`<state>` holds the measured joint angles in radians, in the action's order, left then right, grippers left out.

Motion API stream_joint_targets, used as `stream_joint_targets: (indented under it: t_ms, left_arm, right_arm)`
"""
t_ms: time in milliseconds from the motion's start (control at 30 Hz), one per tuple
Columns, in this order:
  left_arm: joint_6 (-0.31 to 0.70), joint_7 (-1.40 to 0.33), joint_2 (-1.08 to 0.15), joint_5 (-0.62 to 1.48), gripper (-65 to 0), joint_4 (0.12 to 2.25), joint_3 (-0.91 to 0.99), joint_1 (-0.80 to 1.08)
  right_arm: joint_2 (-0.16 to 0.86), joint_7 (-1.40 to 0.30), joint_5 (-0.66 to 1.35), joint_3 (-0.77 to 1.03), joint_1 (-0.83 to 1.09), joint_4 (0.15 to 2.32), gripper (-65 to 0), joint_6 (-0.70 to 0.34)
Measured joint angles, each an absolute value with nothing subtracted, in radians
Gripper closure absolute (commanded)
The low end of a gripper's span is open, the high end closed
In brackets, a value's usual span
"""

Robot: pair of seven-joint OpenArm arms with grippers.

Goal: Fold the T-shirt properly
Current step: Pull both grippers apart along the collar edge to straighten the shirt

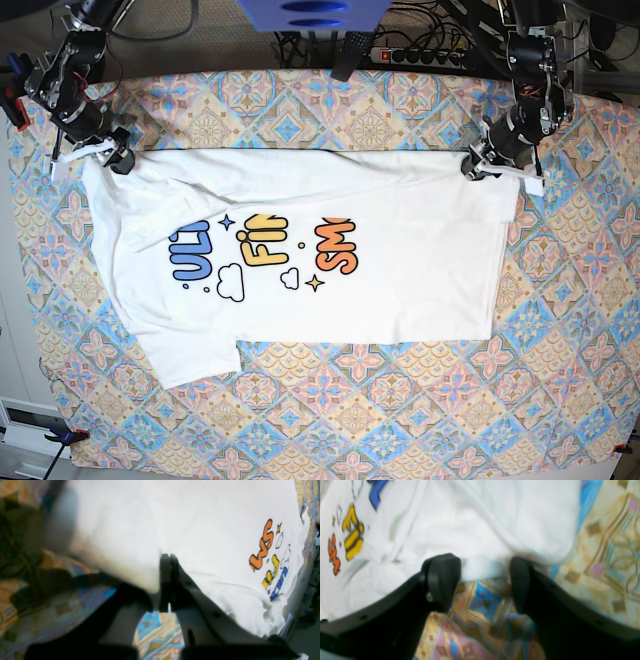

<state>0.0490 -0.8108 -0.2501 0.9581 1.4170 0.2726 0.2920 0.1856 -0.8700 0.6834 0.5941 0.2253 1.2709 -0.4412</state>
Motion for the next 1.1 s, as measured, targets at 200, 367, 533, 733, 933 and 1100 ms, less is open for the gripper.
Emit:
stream_joint_targets:
  t_ms: [200,367,533,733,933,1100]
  left_arm:
    - [0.049,-0.807,-0.250,0.958,0.0,1.417,0.273,0.303]
    - [0.052,-0.804,-0.250,0.962,0.0,1.417,0.274,0.310]
    - [0.052,-0.804,-0.250,0.962,0.0,1.417,0.274,0.310]
    - [0.053,-0.804,-0.250,0.963,0.0,1.417,0.274,0.311]
    - [0.053,-0.804,-0.250,0.964,0.0,1.417,0.274,0.311]
    - [0.053,-0.804,-0.250,0.966,0.0,1.417,0.274,0.313]
  right_arm:
    - [0.186,-0.850,0.698,0.591,0.211,1.243,-36.5,-0.445]
    - [0.177,-0.894,0.696,0.639,0.225,1.290,-36.5,-0.440]
    - [0.181,-0.937,0.744,0.699,0.306,1.324,-36.5,-0.433]
    - [0.178,-0.934,0.744,0.688,0.286,1.322,-36.6,-0.434]
    - [0.181,-0.943,0.726,0.690,0.232,1.300,-36.6,-0.423]
    - [0.181,-0.898,0.729,0.683,0.205,1.217,-36.5,-0.451]
